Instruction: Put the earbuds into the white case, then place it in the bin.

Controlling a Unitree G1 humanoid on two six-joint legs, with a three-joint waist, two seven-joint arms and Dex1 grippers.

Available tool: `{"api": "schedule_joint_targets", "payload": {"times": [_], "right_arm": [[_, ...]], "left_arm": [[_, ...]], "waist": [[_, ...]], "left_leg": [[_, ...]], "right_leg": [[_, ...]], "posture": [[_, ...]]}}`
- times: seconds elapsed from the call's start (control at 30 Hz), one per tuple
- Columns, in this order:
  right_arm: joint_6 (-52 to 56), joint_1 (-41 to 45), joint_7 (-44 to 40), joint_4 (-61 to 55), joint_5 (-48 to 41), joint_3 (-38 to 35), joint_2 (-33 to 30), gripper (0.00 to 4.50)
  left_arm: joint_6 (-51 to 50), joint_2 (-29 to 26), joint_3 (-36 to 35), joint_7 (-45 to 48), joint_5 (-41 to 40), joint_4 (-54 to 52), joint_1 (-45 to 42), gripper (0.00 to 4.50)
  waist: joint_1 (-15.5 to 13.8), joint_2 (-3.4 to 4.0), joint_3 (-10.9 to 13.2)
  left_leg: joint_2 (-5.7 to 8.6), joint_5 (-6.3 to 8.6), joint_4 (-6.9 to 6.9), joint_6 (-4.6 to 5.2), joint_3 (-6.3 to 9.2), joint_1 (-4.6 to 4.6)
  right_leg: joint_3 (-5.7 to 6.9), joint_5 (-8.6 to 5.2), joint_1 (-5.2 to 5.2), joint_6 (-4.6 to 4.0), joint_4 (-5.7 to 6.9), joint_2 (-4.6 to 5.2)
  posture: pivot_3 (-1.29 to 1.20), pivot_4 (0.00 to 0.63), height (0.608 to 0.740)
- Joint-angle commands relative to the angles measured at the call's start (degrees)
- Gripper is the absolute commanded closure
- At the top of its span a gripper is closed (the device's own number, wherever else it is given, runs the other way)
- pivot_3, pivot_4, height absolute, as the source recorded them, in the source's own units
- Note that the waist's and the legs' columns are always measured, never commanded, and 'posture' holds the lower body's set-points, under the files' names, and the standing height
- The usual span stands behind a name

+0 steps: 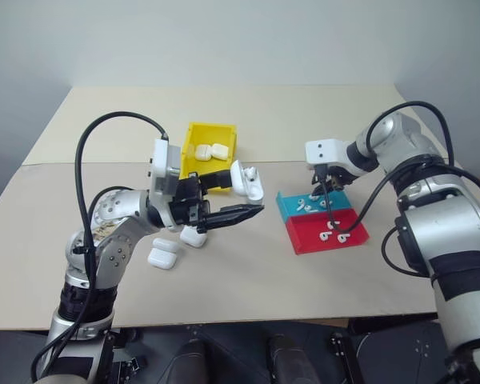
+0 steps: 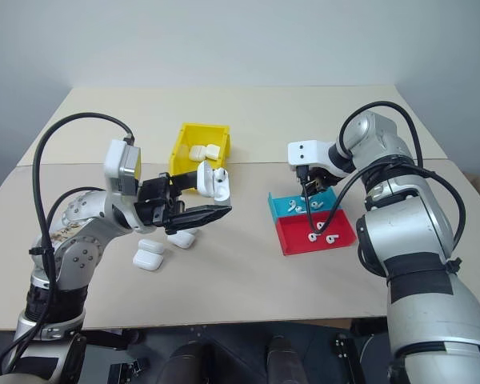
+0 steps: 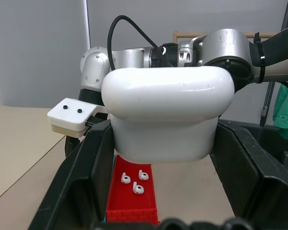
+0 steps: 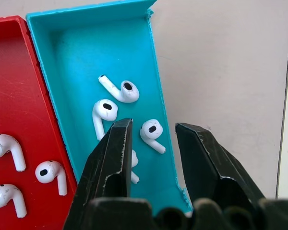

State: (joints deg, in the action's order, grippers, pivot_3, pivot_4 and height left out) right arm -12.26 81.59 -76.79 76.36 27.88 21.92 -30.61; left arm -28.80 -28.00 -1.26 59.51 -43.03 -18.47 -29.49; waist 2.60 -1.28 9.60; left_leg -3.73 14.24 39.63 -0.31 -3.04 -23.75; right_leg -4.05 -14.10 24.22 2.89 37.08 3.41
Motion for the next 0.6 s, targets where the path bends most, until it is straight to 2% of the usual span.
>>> {"api": "schedule_joint_targets", "payload": {"times": [0.03,0.6], "right_arm": [[-0.3,-0.8,-2.2,-0.9,-0.9,-0.4,0.0,2.68],[-0.1,-3.9,0.1,-0.8,1.7,2.5,3.0,2.68]], "left_arm": [[0.3,0.1,-0.7,-0.1,-1.3,-1.1,-1.2,1.71],[-0.3,-0.5,-1.3,-1.4,-2.0,-2.6,-0.1,1.71]], "waist": [[0.0,0.00,0.0],[0.0,0.01,0.0]], "left_leg": [[0.00,0.00,0.00,0.00,0.00,0.00],[0.00,-0.02,0.00,-0.04,0.01,0.00]], "right_leg": [[0.00,0.00,0.00,0.00,0.00,0.00],[0.00,0.00,0.01,0.00,0.01,0.00]], "posture": [[0.00,0.150,0.740],[0.00,0.150,0.740]]}}
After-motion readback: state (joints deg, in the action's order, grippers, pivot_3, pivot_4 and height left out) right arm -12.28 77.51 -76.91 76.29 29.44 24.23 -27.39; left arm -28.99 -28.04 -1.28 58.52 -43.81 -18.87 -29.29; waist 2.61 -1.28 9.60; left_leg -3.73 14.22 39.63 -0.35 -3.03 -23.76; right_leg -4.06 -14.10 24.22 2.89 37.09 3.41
